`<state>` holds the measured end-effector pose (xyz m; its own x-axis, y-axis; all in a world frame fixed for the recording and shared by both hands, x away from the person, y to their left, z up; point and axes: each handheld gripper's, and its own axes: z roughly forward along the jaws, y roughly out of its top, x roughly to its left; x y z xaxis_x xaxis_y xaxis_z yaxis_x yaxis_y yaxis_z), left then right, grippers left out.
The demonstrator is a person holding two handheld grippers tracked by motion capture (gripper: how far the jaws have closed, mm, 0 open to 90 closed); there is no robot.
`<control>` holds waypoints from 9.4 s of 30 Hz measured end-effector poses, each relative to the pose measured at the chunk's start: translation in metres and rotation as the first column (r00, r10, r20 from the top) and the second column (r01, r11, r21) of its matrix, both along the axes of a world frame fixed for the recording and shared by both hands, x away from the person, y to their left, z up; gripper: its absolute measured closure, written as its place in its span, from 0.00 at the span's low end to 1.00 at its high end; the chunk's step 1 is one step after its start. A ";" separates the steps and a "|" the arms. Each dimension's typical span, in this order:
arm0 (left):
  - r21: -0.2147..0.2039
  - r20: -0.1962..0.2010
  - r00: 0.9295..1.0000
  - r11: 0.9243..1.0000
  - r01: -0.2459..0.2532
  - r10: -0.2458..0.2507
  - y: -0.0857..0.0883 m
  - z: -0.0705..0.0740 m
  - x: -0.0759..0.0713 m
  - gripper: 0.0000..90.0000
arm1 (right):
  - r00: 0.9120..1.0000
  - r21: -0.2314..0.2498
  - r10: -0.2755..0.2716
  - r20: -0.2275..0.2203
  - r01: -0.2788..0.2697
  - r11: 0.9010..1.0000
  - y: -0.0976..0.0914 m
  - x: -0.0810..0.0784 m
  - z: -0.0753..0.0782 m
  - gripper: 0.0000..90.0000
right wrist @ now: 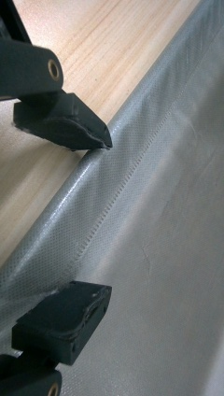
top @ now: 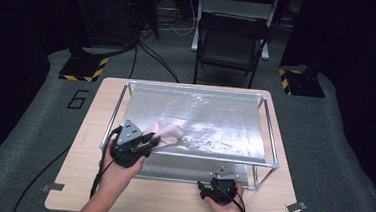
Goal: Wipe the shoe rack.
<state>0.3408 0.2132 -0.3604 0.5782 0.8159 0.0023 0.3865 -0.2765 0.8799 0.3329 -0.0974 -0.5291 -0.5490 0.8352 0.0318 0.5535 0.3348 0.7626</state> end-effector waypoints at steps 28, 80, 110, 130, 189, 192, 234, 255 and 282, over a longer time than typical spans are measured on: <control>0.001 -0.006 1.000 1.000 -0.002 0.002 0.010 0.001 -0.001 0.82 | 1.000 0.004 0.005 0.003 -0.005 1.000 0.000 0.000 0.000 0.26; -0.040 -0.028 0.995 0.995 0.095 -0.096 -0.046 -0.002 0.007 0.80 | 1.000 0.008 0.004 0.002 -0.004 1.000 0.001 0.000 0.000 0.27; -0.125 0.069 0.997 0.991 0.044 -0.036 0.040 0.004 -0.013 0.44 | 1.000 -0.001 0.003 0.003 -0.003 1.000 0.000 0.000 0.000 0.26; -0.041 0.056 0.996 0.997 0.066 -0.063 0.046 -0.015 -0.025 0.42 | 1.000 0.007 -0.001 -0.006 0.001 1.000 0.002 0.000 0.000 0.26; -0.018 0.089 0.995 0.998 0.056 -0.054 0.053 -0.019 -0.027 0.42 | 0.943 0.126 0.332 0.011 -0.331 0.935 0.000 -0.038 0.126 0.37; -0.017 0.091 0.995 0.998 0.052 -0.050 0.053 -0.019 -0.027 0.42 | 0.932 0.123 0.362 0.032 -0.363 0.924 0.000 -0.040 0.143 0.37; -0.025 0.086 0.995 0.998 0.062 -0.060 0.054 -0.019 -0.026 0.42 | 0.878 -0.006 0.466 0.104 -0.468 0.884 0.074 0.069 0.208 0.42; -0.032 0.087 0.995 0.998 0.059 -0.056 0.054 -0.020 -0.026 0.42 | 0.871 -0.011 0.488 -0.051 -0.489 0.872 0.066 0.071 0.198 0.75; -0.052 0.092 0.994 0.997 0.062 -0.057 0.056 -0.021 -0.025 0.43 | 0.899 -0.031 0.436 -0.046 -0.438 0.899 0.047 0.068 0.195 0.67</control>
